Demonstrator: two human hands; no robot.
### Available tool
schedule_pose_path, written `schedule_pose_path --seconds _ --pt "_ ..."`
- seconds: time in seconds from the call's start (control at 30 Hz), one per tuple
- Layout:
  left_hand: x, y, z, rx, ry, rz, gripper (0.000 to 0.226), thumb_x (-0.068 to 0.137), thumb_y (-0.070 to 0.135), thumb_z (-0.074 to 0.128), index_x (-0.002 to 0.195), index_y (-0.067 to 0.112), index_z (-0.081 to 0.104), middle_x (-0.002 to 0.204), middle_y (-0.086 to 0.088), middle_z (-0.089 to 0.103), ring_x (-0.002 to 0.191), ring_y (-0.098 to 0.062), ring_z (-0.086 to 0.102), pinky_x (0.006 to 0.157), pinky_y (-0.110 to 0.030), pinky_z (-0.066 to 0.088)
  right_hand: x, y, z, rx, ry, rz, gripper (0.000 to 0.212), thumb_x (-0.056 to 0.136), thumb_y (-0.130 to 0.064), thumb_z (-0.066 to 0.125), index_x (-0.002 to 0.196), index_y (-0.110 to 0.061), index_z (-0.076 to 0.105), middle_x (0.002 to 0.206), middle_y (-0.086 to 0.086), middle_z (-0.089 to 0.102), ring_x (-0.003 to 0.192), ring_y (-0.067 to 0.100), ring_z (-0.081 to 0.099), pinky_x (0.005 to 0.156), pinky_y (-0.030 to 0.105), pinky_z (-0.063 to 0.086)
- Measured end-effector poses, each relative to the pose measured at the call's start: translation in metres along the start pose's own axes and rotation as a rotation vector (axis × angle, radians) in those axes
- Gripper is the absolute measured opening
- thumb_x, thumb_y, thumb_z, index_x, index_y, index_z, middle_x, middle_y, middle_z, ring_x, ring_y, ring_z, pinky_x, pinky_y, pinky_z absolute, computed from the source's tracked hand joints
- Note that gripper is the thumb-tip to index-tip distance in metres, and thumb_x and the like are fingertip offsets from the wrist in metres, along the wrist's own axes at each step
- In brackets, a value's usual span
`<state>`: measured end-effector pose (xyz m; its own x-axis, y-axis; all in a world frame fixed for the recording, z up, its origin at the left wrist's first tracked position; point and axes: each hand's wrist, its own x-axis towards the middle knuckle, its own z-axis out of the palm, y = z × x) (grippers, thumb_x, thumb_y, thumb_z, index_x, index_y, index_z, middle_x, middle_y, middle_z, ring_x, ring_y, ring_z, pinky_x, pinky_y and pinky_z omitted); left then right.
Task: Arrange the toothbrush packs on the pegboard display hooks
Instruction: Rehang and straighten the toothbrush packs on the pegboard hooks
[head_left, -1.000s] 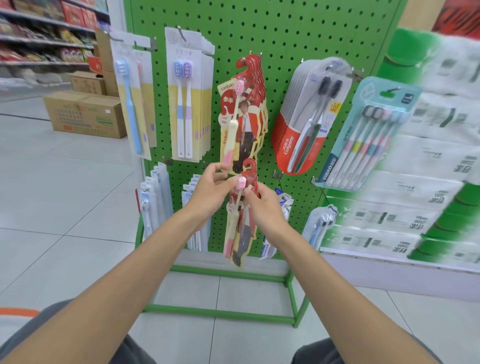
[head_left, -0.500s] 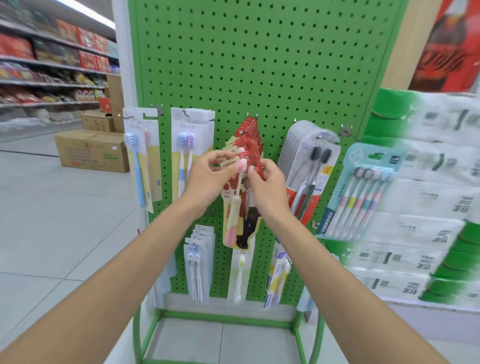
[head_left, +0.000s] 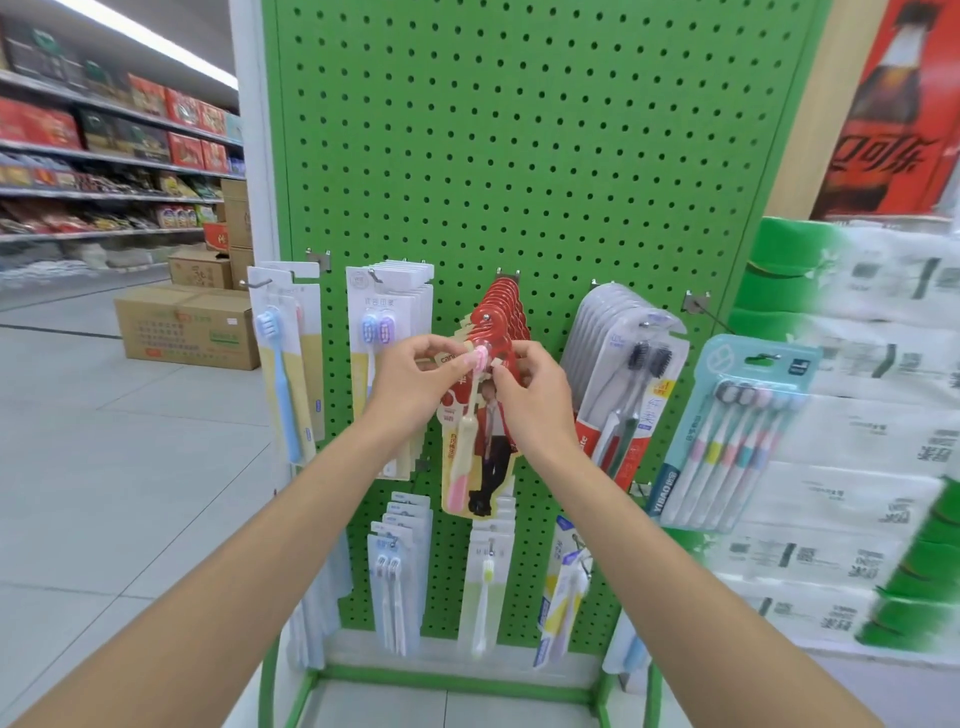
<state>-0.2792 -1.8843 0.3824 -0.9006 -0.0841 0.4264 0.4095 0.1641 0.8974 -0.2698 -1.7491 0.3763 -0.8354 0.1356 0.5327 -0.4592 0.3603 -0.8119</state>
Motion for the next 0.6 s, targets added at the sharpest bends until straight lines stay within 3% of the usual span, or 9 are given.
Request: schedule_pose_path --seconds 0.07,0.13,0.2,0.3,0.37,0.6 --pt "0.0 -0.005 -0.001 -0.001 0.003 -0.007 0.017 0.083 0.033 0.076 0.096 0.022 0.071 0.104 0.006 0.072 0.098 -0.015 0.068 0.09 -0.04 0.056 -0.001 0.002 -0.003 -0.051 -0.026 -0.011 0.02 0.098 -0.01 0.053 0.109 -0.026 0.057 0.093 -0.016 0.061 0.077 -0.016 0.059 0.067 0.006 0.049" --pt "0.001 -0.007 0.0 -0.002 0.003 0.007 0.019 0.083 0.033 0.076 0.098 0.022 0.071 0.106 0.005 0.071 0.1 -0.015 0.067 0.092 -0.041 0.056 -0.001 0.001 -0.006 -0.094 0.001 -0.043 0.027 0.098 -0.005 0.05 0.116 -0.026 0.054 0.098 -0.015 0.057 0.081 -0.017 0.056 0.066 0.001 0.044" --pt "0.002 -0.006 0.001 -0.009 0.002 0.012 0.022 0.082 0.032 0.077 0.1 0.022 0.069 0.108 0.004 0.07 0.102 -0.013 0.065 0.09 -0.038 0.056 0.006 -0.003 -0.01 -0.167 0.078 -0.114 0.033 0.097 -0.003 0.048 0.126 -0.017 0.056 0.11 -0.007 0.058 0.094 -0.003 0.055 0.081 0.012 0.048" --pt "0.002 -0.001 0.002 0.012 -0.002 0.043 0.028 0.083 0.031 0.076 0.107 0.02 0.064 0.11 0.007 0.066 0.097 -0.002 0.062 0.071 -0.015 0.052 0.029 -0.015 -0.018 -0.256 0.105 -0.199 0.032 0.097 -0.004 0.049 0.125 -0.014 0.06 0.112 -0.004 0.062 0.101 0.007 0.056 0.093 0.024 0.049" --pt "0.002 0.002 0.001 0.017 -0.011 0.059 0.031 0.084 0.031 0.075 0.11 0.02 0.062 0.109 0.007 0.064 0.096 -0.001 0.061 0.066 -0.013 0.051 0.046 -0.028 -0.025 -0.302 0.036 -0.201 0.025 0.098 -0.01 0.052 0.119 -0.014 0.066 0.111 -0.004 0.066 0.101 0.007 0.059 0.093 0.026 0.05" --pt "0.009 0.012 0.001 0.089 -0.126 0.052 0.045 0.078 0.04 0.08 0.115 0.028 0.058 0.11 0.006 0.062 0.099 -0.01 0.063 0.072 -0.031 0.059 0.088 -0.055 -0.043 -0.387 -0.394 -0.073 0.008 0.093 -0.016 0.065 0.093 -0.018 0.073 0.091 -0.001 0.072 0.082 0.009 0.064 0.073 0.022 0.051"
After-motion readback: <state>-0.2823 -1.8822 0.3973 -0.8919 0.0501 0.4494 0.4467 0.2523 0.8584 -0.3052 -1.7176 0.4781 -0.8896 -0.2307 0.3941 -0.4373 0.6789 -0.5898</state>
